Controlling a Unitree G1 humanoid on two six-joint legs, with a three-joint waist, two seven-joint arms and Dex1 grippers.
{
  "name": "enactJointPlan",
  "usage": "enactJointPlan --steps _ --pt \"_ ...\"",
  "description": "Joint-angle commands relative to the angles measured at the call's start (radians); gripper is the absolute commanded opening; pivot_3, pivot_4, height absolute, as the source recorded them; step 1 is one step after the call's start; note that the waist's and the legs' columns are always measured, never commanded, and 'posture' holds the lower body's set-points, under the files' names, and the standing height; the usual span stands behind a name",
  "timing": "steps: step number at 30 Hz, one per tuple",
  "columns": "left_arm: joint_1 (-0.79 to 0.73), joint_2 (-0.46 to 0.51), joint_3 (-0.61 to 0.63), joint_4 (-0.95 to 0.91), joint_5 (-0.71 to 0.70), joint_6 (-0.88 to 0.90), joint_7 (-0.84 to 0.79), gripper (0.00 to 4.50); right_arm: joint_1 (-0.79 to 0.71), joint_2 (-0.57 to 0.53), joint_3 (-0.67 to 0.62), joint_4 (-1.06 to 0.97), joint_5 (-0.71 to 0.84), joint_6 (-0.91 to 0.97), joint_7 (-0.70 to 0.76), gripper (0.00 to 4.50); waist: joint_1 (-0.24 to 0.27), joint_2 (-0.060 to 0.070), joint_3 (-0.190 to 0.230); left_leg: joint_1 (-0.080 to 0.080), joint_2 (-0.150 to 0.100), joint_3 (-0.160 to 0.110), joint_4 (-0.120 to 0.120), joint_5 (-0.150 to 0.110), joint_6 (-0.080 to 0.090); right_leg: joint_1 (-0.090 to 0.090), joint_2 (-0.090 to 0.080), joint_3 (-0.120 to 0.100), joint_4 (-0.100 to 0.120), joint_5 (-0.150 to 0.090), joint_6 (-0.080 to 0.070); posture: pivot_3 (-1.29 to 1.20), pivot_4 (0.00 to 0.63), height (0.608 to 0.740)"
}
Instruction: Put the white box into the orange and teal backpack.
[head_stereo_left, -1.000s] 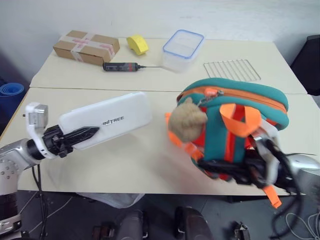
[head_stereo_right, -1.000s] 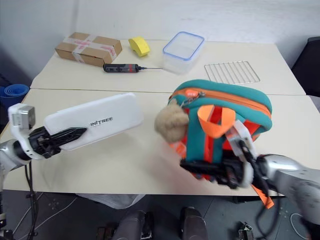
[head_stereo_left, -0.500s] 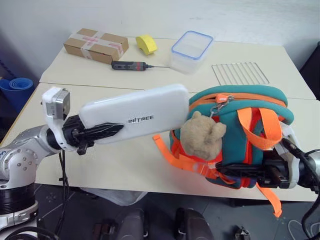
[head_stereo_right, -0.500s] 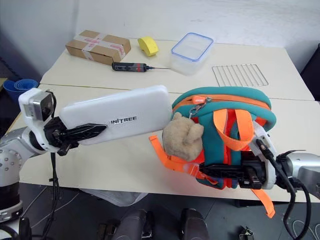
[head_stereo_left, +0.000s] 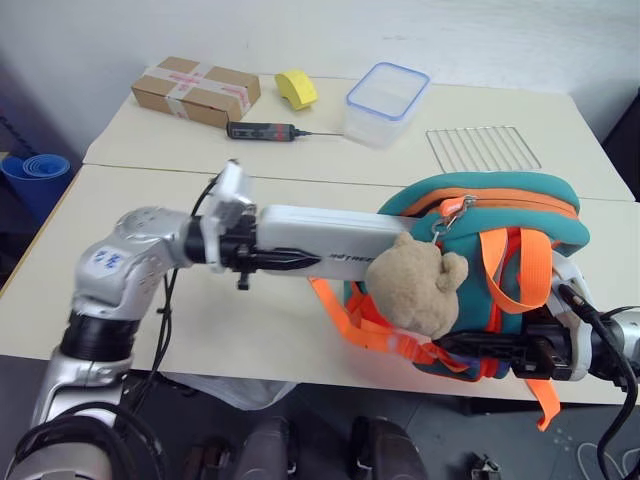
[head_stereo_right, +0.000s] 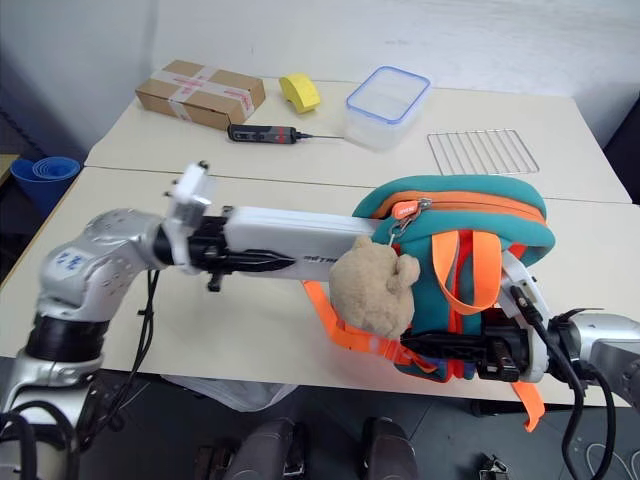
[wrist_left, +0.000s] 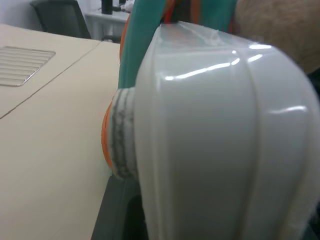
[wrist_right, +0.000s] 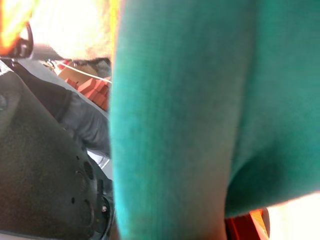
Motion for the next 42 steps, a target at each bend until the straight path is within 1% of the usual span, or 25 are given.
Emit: enactJointPlan --steps 1,3,5,8,10,12,13,15,18,20,21,22,24,27,29,30,31,34,39,41,42 --pt "-0.105 -0.123 -0.092 0.063 0.054 0.03 0.053 1.23 -0.012 0.003 0.005 0.005 -0.012 -0.001 0.016 0.04 0.003 0.0 0.0 0.0 0.0 0.0 0.0 0.0 0.0 0.0 0.0 0.0 0.0 0.0 0.0 0.0 0.15 0.74" --pt "-0.161 -0.229 -0.164 0.133 0.123 -0.004 0.086 1.23 -0.016 0.009 0.012 0.009 -0.018 -0.002 0.016 0.04 0.007 0.0 0.0 -0.001 -0.001 0.0 0.001 0.001 0.002 0.0 0.0 0.0 0.0 0.001 0.001 0.0 0.15 0.74" --pt "-0.205 -0.312 -0.221 0.207 0.203 -0.061 0.114 1.23 -0.015 0.019 0.011 0.01 -0.021 -0.005 0.006 0.04 0.012 -0.001 0.0 -0.002 -0.001 0.0 0.002 0.001 0.003 0.0 0.001 -0.001 0.001 0.001 0.002 0.0 0.15 0.74" --pt "-0.27 -0.43 -0.227 0.309 0.25 -0.1 0.165 1.23 -0.007 0.03 0.013 -0.002 -0.03 -0.006 -0.002 0.04 0.017 -0.001 0.0 -0.003 -0.002 0.0 0.004 0.001 0.003 0.0 0.001 -0.002 0.0 0.002 0.003 0.0 0.15 0.74" --pt "-0.295 -0.479 -0.222 0.347 0.27 -0.138 0.173 1.23 0.001 0.038 0.015 -0.018 -0.039 -0.009 -0.011 0.04 0.018 -0.001 0.0 -0.003 -0.001 0.0 0.006 0.001 0.004 0.0 0.0 -0.001 -0.001 0.002 0.003 0.0 0.15 0.74" --pt "-0.295 -0.488 -0.222 0.356 0.291 -0.16 0.163 1.23 0.004 0.05 0.014 -0.028 -0.045 -0.015 -0.025 0.04 0.016 -0.001 0.0 -0.003 -0.001 -0.001 0.007 0.0 0.004 0.0 -0.001 -0.001 -0.001 0.002 0.003 0.0 0.15 0.74" --pt "-0.287 -0.486 -0.215 0.348 0.29 -0.152 0.16 1.95 0.005 0.057 0.014 -0.033 -0.047 -0.018 -0.033 0.0 0.015 -0.001 0.0 -0.003 0.0 -0.001 0.007 0.0 0.004 0.0 -0.002 -0.001 -0.001 0.002 0.003 0.0 0.15 0.74" --pt "-0.273 -0.482 -0.2 0.33 0.279 -0.127 0.148 2.49 0.007 0.067 0.013 -0.038 -0.052 -0.023 -0.044 0.0 0.014 -0.001 0.0 -0.003 0.0 -0.001 0.007 0.0 0.004 0.0 -0.002 -0.001 -0.001 0.002 0.003 0.0 0.15 0.74" --pt "-0.247 -0.474 -0.143 0.287 0.236 -0.103 0.145 3.3 0.016 0.093 0.015 -0.05 -0.067 -0.038 -0.072 0.0 0.014 -0.001 0.0 -0.003 0.0 -0.001 0.007 0.0 0.004 0.0 -0.002 -0.001 -0.001 0.002 0.003 0.0 0.15 0.74" --pt "-0.222 -0.446 -0.086 0.28 0.218 -0.125 0.141 3.87 0.009 0.145 0.023 -0.057 -0.113 -0.098 -0.098 0.0 0.012 -0.001 0.0 -0.003 0.0 -0.001 0.007 0.0 0.004 0.0 -0.002 -0.001 -0.001 0.002 0.003 0.0 0.15 0.74" --pt "-0.204 -0.419 -0.062 0.275 0.207 -0.139 0.119 4.17 -0.001 0.178 0.024 -0.054 -0.129 -0.121 -0.127 0.0 0.009 -0.001 0.0 -0.003 0.001 -0.002 0.008 0.0 0.003 0.0 -0.002 -0.001 0.0 0.002 0.003 0.0 0.15 0.74" --pt "-0.172 -0.361 -0.036 0.254 0.182 -0.142 0.052 4.44 -0.015 0.204 0.031 -0.049 -0.143 -0.139 -0.148 0.0 -0.001 -0.001 0.0 -0.003 0.001 -0.001 0.008 0.0 0.003 0.0 -0.002 -0.001 0.0 0.002 0.003 0.0 0.15 0.74" --pt "-0.122 -0.269 -0.001 0.243 0.159 -0.169 -0.037 4.44 -0.035 0.227 0.048 -0.042 -0.168 -0.155 -0.164 0.0 -0.019 0.0 0.0 -0.002 0.001 -0.001 0.007 0.0 0.002 0.0 -0.001 -0.001 0.001 0.001 0.003 0.0 0.15 0.74" --pt "-0.057 -0.162 0.032 0.247 0.159 -0.251 -0.128 4.44 -0.058 0.237 0.086 -0.026 -0.223 -0.177 -0.161 0.0 -0.028 0.0 0.0 -0.001 0.002 -0.001 0.007 0.001 0.0 -0.001 0.001 -0.001 0.003 0.0 0.001 0.0 0.15 0.74" --pt "-0.017 -0.107 0.058 0.201 0.137 -0.269 -0.176 4.44 -0.08 0.243 0.117 -0.008 -0.261 -0.196 -0.158 0.0 -0.028 0.0 0.0 -0.001 0.002 -0.002 0.007 0.001 0.0 -0.001 0.0 -0.001 0.003 0.0 0.001 0.0 0.15 0.74" --pt "-0.006 -0.095 0.07 0.179 0.125 -0.268 -0.178 4.44 -0.088 0.246 0.124 -0.002 -0.269 -0.2 -0.156 0.0 -0.027 0.0 0.0 -0.001 0.001 -0.002 0.007 0.001 0.0 -0.001 0.0 -0.001 0.003 0.0 0.001 0.0 0.15 0.74" --pt "-0.001 -0.091 0.078 0.165 0.117 -0.266 -0.176 4.44 -0.093 0.249 0.128 0.002 -0.275 -0.203 -0.154 0.0 -0.023 0.0 0.0 -0.002 0.001 -0.002 0.007 0.001 0.001 -0.001 0.0 -0.001 0.003 0.0 0.001 0.0 0.15 0.74" --pt "0.032 -0.103 0.098 0.047 0.071 -0.231 -0.133 4.44 -0.122 0.253 0.154 0.019 -0.283 -0.198 -0.136 0.0 -0.009 0.0 0.0 -0.004 0.001 -0.004 0.011 -0.001 0.002 0.0 -0.001 -0.002 0.003 0.001 0.001 0.0 0.15 0.74" --pt "0.074 -0.2 0.05 -0.109 0.061 -0.207 -0.01 4.44 -0.144 0.243 0.178 0.024 -0.278 -0.177 -0.118 0.0 -0.006 0.0 0.0 -0.003 0.001 -0.004 0.012 -0.003 0.003 0.002 -0.001 -0.002 0.002 0.001 0.002 0.0 0.15 0.74" --pt "0.077 -0.23 0.026 -0.134 0.071 -0.191 0.027 4.44 -0.15 0.242 0.18 0.025 -0.278 -0.17 -0.116 0.0 -0.008 0.0 0.0 -0.003 0.001 -0.004 0.012 -0.003 0.003 0.002 -0.001 -0.002 0.003 0.001 0.002 0.0 0.15 0.74" --pt "0.079 -0.247 0.003 -0.139 0.091 -0.202 0.037 4.27 -0.153 0.242 0.18 0.025 -0.273 -0.163 -0.114 0.0 -0.009 0.0 0.0 -0.003 0.001 -0.004 0.012 -0.003 0.003 0.001 -0.001 -0.002 0.003 0.001 0.002 0.0 0.15 0.74"
